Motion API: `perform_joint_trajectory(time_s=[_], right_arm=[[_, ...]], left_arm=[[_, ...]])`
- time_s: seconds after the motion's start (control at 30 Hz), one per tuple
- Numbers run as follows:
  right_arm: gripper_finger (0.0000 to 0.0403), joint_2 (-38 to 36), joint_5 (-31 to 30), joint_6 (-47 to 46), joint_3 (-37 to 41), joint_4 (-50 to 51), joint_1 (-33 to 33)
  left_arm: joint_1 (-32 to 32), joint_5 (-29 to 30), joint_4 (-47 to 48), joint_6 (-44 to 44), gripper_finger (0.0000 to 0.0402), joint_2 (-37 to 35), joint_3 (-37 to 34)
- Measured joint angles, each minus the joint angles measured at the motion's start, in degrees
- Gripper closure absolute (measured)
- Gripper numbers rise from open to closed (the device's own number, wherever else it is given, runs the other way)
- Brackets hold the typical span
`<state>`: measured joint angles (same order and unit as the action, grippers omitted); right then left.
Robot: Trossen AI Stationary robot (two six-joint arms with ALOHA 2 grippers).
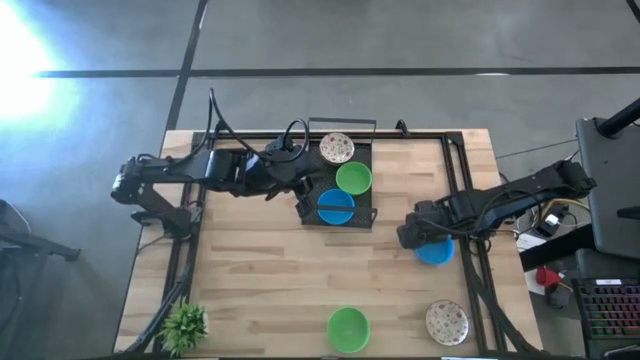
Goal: Pick & Place Mini bowls
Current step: Stack the blue bowl on the blue bowl on the shelf
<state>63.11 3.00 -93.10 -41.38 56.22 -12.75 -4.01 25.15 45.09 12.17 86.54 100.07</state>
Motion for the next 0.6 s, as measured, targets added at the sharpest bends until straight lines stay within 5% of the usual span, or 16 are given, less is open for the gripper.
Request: perform_joint_trajectory(time_s=[0.6], right_arm=[[0.0298,-0.02,-0.04,-2.03,10.85,-13.74,0.0]], left_arm=[[0.0,0.0,-0.01,1.28,0.0317,0.0,-0.02]])
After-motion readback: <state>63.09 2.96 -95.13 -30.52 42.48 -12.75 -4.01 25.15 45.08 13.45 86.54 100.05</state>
